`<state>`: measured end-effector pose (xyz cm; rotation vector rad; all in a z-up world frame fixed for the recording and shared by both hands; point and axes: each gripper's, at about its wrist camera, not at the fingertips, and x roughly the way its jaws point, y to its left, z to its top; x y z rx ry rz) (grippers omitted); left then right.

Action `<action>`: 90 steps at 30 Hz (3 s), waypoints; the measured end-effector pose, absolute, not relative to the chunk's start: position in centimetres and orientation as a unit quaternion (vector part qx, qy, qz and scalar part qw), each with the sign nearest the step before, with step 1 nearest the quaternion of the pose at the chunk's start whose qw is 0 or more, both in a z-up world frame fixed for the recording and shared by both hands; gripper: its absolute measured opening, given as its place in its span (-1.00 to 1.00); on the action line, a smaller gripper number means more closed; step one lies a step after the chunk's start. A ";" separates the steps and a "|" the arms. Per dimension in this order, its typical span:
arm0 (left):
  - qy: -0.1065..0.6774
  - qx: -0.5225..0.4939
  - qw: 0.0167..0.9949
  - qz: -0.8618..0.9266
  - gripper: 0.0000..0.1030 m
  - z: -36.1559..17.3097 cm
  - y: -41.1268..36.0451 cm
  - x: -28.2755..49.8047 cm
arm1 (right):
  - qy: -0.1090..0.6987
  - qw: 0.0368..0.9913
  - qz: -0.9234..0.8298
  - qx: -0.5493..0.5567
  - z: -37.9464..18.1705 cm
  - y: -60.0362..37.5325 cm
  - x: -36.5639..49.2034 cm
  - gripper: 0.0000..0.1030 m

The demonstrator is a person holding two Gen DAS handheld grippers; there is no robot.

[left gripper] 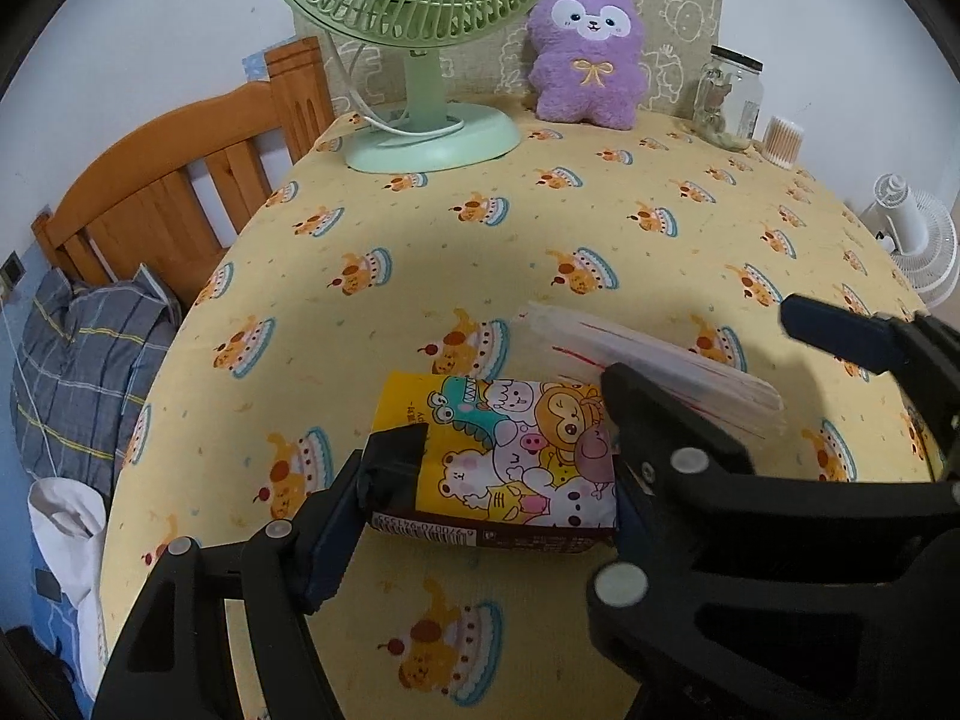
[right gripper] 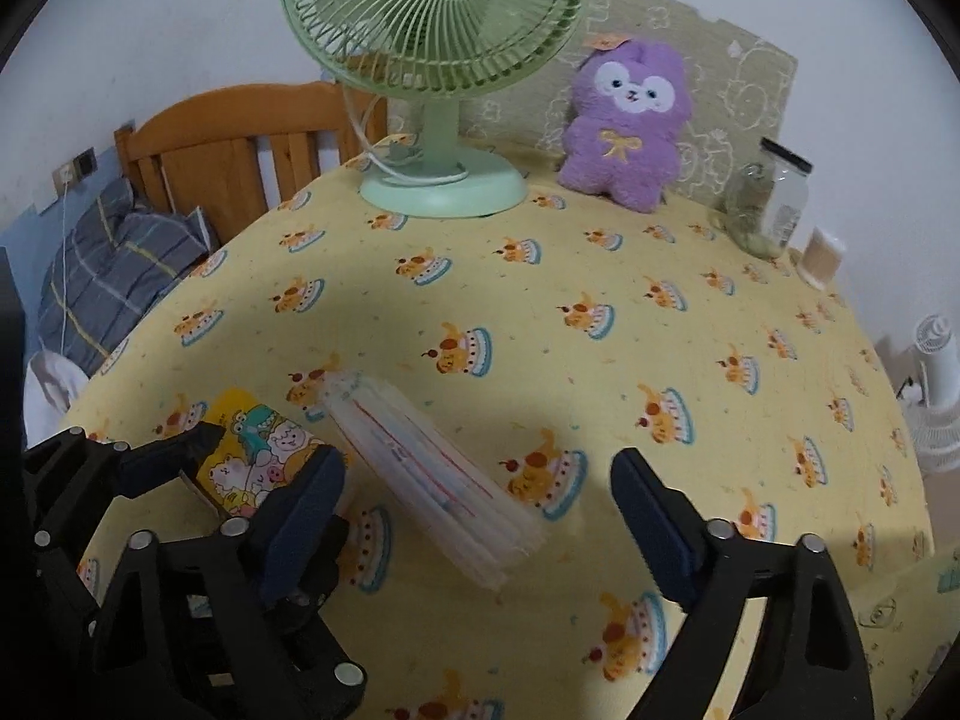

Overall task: Organize soft objects
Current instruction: 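Grasp the cartoon tissue pack with the left gripper while the right grasps the clear bag, then lift the tissue pack with the left gripper while the right lifts the clear bag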

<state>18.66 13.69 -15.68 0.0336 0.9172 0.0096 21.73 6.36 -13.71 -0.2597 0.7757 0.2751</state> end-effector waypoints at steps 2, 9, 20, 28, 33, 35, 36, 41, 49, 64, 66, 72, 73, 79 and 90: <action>0.440 0.015 0.898 0.003 0.49 -15.7 13.6 18.8 | 0.385 0.905 0.134 -0.120 -14.1 6.2 22.3 0.68; 0.433 0.021 0.901 0.005 0.49 -15.7 13.4 18.9 | 0.413 0.894 0.140 -0.099 -15.1 5.9 23.1 0.07; 0.427 0.038 0.903 -0.003 0.48 -15.4 12.1 17.6 | 0.423 0.892 0.135 -0.086 -14.9 4.7 21.5 -0.64; 0.429 0.031 0.903 -0.013 0.48 -15.3 10.9 15.7 | 0.424 0.892 0.138 -0.070 -14.8 3.3 19.1 -0.69; 0.423 0.026 0.905 -0.020 0.48 -15.3 10.3 14.4 | 0.420 0.897 0.128 -0.062 -14.6 2.5 17.7 -0.69; 0.419 0.024 0.908 -0.019 0.48 -15.1 10.0 13.7 | 0.416 0.899 0.125 -0.058 -14.5 2.1 16.9 -0.69; 0.416 0.024 0.909 -0.019 0.48 -15.0 9.9 13.4 | 0.414 0.900 0.125 -0.059 -14.5 2.1 16.6 -0.69; 0.406 0.020 0.914 -0.013 0.48 -14.1 9.4 11.7 | 0.405 0.904 0.127 -0.057 -13.7 1.5 15.1 -0.68; 0.383 0.016 0.923 -0.010 0.48 -12.3 8.3 9.5 | 0.380 0.916 0.121 -0.051 -11.6 0.0 12.4 -0.68; 0.361 0.013 0.933 -0.009 0.47 -8.8 6.4 6.9 | 0.355 0.927 0.116 -0.041 -7.9 -2.2 9.4 -0.68; 0.355 0.012 0.935 -0.009 0.47 -8.0 6.2 6.7 | 0.351 0.928 0.115 -0.042 -7.1 -2.4 9.1 -0.68; 0.339 0.010 0.941 -0.007 0.47 -6.1 5.8 6.3 | 0.335 0.934 0.117 -0.044 -4.9 -2.7 8.5 -0.68; 0.337 0.011 0.942 -0.006 0.47 -5.8 5.7 6.2 | 0.331 0.935 0.118 -0.043 -4.5 -2.8 8.4 -0.68; 0.322 0.017 0.947 -0.008 0.47 -4.3 5.3 6.2 | 0.316 0.940 0.121 -0.035 -3.0 -3.3 8.1 -0.68; 0.303 0.015 0.953 -0.014 0.47 -2.5 3.6 6.4 | 0.297 0.946 0.123 -0.040 -0.8 -4.7 8.2 -0.68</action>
